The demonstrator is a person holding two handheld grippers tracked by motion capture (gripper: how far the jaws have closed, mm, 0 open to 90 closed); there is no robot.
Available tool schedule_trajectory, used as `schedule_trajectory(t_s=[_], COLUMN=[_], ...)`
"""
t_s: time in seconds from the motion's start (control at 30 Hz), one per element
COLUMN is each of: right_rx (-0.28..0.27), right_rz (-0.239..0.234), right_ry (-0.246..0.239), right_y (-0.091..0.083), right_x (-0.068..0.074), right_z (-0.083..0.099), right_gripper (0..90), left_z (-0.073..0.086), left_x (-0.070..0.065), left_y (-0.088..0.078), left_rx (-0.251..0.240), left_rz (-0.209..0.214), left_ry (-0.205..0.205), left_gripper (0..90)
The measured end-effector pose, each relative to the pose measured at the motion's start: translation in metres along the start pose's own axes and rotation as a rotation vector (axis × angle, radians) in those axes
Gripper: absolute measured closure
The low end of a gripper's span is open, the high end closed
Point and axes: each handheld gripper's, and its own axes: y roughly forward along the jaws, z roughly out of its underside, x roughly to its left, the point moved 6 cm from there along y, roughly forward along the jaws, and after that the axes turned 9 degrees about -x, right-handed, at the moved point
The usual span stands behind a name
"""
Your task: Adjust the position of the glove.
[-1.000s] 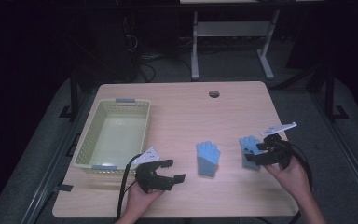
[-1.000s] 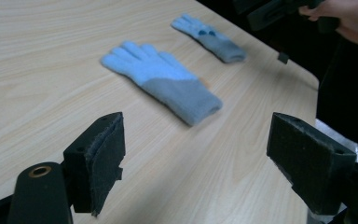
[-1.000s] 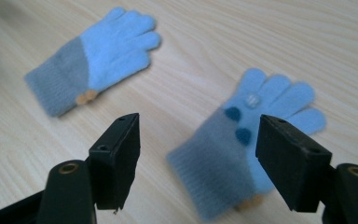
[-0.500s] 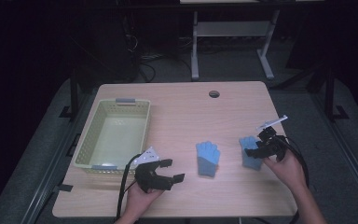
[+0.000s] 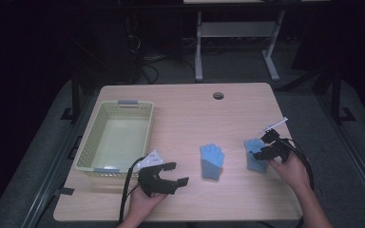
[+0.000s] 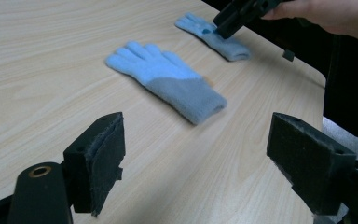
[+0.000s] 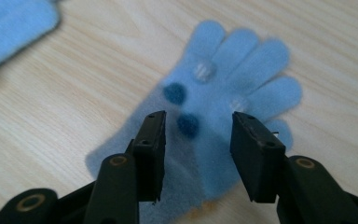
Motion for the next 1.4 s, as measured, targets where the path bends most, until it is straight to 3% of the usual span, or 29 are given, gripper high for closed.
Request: schedule_trajectory(t_s=[0.13, 0.63, 0.73, 0.97, 1.4], right_rx=[0.036, 0.052, 0.057, 0.052, 0.025], right_rz=[0.014, 0.022, 0.015, 0.014, -0.004], right_ry=[-0.008, -0.031, -0.017, -0.005, -0.01], right_y=[0.005, 0.008, 0.008, 0.008, -0.002], right_x=[-0.001, 0.003, 0.002, 0.001, 0.008], right_z=[0.003, 0.002, 0.002, 0.002, 0.0], right_gripper=[60.5, 72.4, 76.1, 82.0, 83.9], left_z=[0.0, -0.001, 0.001, 0.0, -0.001], left_x=[0.002, 0.001, 0.0, -0.001, 0.001], left_y=[0.0, -0.001, 0.002, 0.001, -0.001], left_rx=[-0.002, -0.004, 0.005, -0.001, -0.005], left_rz=[-0.002, -0.003, 0.0, 0.0, -0.005], left_ry=[-0.009, -0.002, 0.0, 0.003, -0.003], left_gripper=[19.1, 19.3, 19.3, 19.3, 19.4])
